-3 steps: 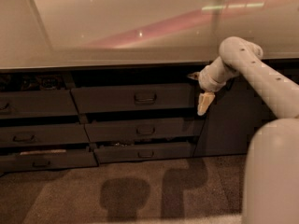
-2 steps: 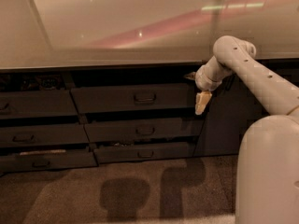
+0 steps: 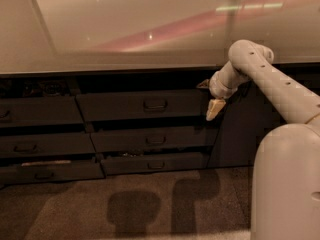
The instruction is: Open top drawer
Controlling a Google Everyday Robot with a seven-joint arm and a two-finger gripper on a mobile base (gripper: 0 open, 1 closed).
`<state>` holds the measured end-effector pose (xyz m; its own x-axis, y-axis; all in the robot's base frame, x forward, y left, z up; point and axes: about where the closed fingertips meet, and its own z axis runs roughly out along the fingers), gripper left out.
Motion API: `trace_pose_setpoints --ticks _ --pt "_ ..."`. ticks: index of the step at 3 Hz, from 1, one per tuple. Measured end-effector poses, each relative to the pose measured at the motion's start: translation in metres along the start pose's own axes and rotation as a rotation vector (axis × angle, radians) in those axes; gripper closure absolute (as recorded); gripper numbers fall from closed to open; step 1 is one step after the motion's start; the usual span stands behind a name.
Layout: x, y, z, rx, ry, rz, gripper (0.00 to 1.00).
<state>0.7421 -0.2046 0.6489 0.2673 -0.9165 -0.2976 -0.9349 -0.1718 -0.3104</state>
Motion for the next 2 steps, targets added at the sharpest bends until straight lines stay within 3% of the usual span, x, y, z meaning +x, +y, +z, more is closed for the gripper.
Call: trace_pose_setpoints --ticks 2 --pt "0.0 0.0 0.0001 0.0 0.0 0.0 0.66"
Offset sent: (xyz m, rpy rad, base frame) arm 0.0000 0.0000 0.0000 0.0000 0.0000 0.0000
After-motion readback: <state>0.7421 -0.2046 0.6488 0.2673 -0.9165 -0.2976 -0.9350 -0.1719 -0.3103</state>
